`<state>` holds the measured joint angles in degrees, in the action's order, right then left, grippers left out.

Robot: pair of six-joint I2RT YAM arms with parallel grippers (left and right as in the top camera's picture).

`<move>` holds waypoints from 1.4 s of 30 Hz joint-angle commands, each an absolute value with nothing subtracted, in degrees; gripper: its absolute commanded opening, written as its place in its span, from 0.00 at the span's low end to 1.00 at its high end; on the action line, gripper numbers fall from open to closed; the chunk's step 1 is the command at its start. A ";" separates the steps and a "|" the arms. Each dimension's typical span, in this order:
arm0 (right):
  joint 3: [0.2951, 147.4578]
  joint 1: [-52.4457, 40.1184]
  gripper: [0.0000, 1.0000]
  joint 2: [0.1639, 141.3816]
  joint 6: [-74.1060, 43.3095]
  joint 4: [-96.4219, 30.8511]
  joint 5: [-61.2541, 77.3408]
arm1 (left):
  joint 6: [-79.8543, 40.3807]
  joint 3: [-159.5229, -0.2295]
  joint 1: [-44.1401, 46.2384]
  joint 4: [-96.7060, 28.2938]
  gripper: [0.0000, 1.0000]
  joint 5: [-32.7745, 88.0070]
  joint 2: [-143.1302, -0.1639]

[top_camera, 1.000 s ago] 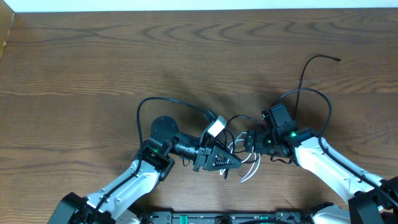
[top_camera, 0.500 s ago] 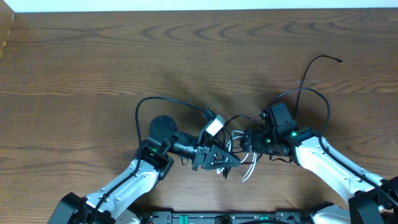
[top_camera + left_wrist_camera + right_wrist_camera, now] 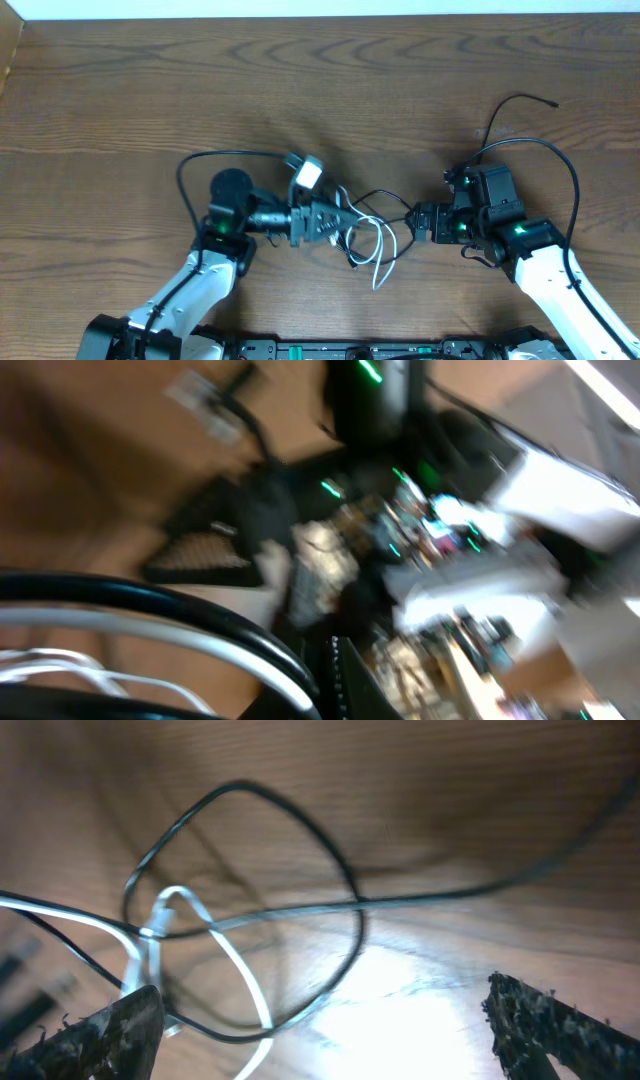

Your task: Untangle cables

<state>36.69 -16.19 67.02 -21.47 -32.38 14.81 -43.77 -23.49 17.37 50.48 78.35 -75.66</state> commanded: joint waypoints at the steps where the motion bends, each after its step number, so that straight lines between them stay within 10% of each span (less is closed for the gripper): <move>1: 37.39 -15.94 0.99 68.10 -23.77 -32.67 8.80 | -36.07 -24.12 11.55 44.62 0.07 63.77 -75.61; 16: 37.39 -15.94 0.99 70.32 -23.73 -32.99 7.64 | -33.89 -24.23 -22.85 37.34 0.08 50.37 -75.48; 27: 37.39 -15.97 0.99 70.32 -23.75 -32.80 7.68 | -29.39 -24.23 -21.26 24.18 0.08 50.50 -75.55; 33: 37.39 -15.97 0.99 70.32 -23.73 -32.80 8.08 | -25.52 -24.23 -14.85 20.05 0.44 50.78 -75.55; 37: 37.39 -15.97 0.99 70.32 -23.75 -32.80 8.08 | -25.58 -24.23 -12.08 19.68 0.89 53.52 -75.55; 42: 37.39 -15.94 0.99 70.32 -23.73 -32.82 8.05 | -25.98 -24.23 -8.40 13.93 0.93 52.47 -75.53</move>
<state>36.69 -16.10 70.13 -23.27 -32.82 8.12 -26.76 -23.62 -10.17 15.84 52.18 -75.66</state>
